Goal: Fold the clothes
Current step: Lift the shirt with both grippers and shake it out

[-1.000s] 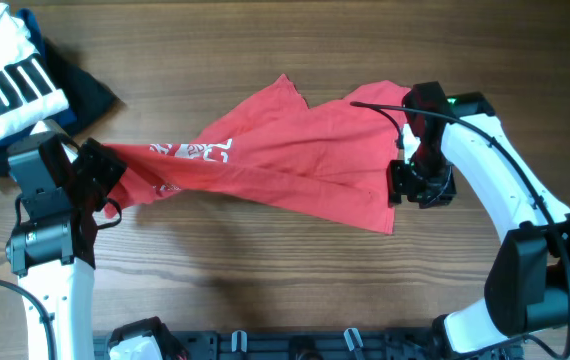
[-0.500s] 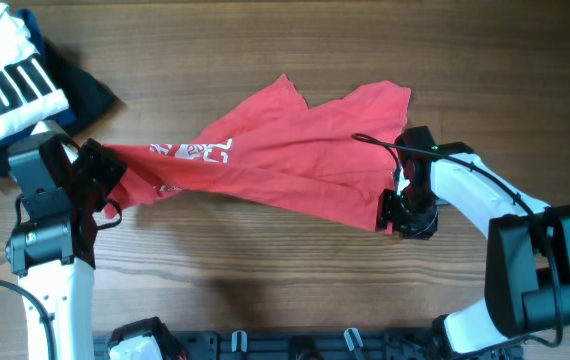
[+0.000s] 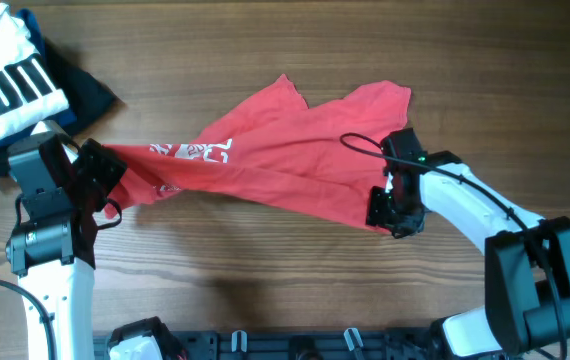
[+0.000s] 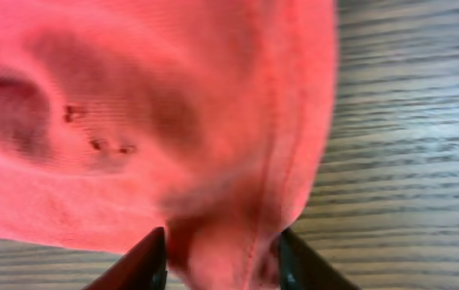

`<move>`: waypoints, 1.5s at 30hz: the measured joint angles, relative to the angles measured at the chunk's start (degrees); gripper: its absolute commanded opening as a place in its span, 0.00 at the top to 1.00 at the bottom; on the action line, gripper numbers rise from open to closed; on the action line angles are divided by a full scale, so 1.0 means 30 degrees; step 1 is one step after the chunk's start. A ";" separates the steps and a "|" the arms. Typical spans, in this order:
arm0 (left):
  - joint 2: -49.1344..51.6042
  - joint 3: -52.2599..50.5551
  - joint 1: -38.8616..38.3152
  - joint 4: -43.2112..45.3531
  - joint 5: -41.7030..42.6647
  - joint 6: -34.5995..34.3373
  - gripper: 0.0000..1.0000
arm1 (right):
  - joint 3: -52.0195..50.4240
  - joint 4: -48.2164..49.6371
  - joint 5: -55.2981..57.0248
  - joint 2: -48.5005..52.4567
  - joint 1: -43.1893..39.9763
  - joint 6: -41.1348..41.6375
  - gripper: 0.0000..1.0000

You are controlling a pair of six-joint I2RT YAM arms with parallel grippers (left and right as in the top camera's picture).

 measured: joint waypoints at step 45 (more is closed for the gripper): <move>-0.1100 1.2575 0.0000 -0.1472 0.2521 0.2535 0.96 | 2.5886 -1.2050 0.5246 -0.6470 -0.3993 -0.2849 0.96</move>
